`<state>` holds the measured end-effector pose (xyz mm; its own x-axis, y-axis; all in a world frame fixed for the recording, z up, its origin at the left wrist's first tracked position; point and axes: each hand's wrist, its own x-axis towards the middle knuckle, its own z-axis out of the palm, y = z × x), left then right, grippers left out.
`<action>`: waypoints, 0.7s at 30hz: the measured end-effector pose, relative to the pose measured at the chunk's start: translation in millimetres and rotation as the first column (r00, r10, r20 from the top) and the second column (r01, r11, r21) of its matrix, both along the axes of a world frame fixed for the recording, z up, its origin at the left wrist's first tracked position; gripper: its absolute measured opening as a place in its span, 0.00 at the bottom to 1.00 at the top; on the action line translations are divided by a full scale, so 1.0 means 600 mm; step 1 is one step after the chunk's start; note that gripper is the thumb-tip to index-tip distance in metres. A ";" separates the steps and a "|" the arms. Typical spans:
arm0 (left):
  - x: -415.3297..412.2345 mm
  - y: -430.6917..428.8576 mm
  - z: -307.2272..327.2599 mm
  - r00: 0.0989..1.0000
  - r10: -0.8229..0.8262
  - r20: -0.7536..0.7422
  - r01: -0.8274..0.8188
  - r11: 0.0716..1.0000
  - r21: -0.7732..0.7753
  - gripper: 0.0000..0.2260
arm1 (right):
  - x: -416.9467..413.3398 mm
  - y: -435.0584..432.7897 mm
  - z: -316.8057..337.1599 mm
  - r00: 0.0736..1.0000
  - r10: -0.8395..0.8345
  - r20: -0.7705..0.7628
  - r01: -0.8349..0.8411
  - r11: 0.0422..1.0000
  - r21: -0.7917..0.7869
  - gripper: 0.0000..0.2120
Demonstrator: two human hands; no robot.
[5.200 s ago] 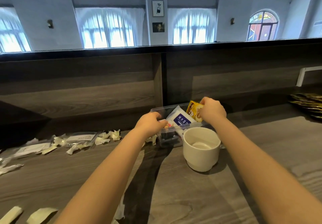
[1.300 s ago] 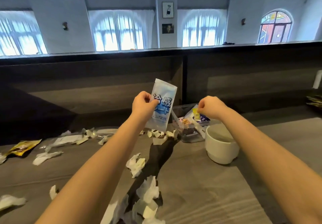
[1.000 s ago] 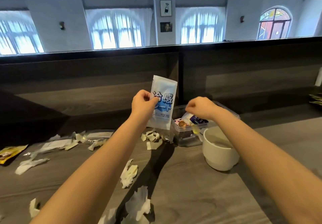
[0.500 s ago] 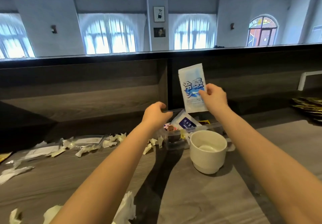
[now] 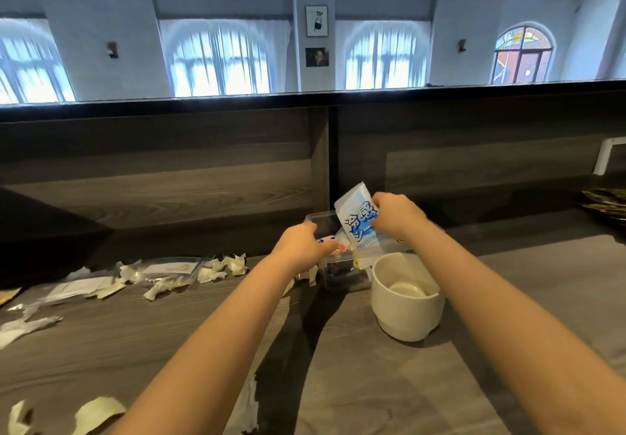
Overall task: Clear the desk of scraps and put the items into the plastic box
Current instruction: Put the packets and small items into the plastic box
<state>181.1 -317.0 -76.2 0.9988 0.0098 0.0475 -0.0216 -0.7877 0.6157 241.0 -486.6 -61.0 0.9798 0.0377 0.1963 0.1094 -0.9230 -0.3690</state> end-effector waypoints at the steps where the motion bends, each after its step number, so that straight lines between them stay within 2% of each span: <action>1: 0.000 0.000 -0.001 1.000 0.000 0.000 0.000 1.000 -0.004 0.30 | 0.003 -0.003 -0.001 1.000 -0.013 -0.009 0.013 1.000 -0.026 0.10; 8: 0.005 0.003 -0.007 1.000 0.007 0.009 -0.007 1.000 -0.024 0.28 | -0.005 -0.024 0.024 0.997 -0.065 0.048 0.061 0.995 0.074 0.17; 16: 0.002 0.002 -0.007 1.000 0.013 0.009 -0.013 0.999 -0.031 0.30 | 0.004 -0.019 0.004 0.971 0.050 -0.235 -0.046 0.999 0.023 0.14; 19: 0.002 0.001 -0.005 1.000 0.006 0.002 -0.006 1.000 -0.026 0.30 | 0.008 -0.017 -0.009 0.949 0.035 -0.313 -0.064 0.995 -0.082 0.15; 21: 0.001 0.002 -0.005 1.000 0.004 0.001 -0.004 1.000 -0.030 0.30 | 0.006 -0.015 -0.007 0.956 -0.012 -0.294 -0.050 0.978 -0.202 0.21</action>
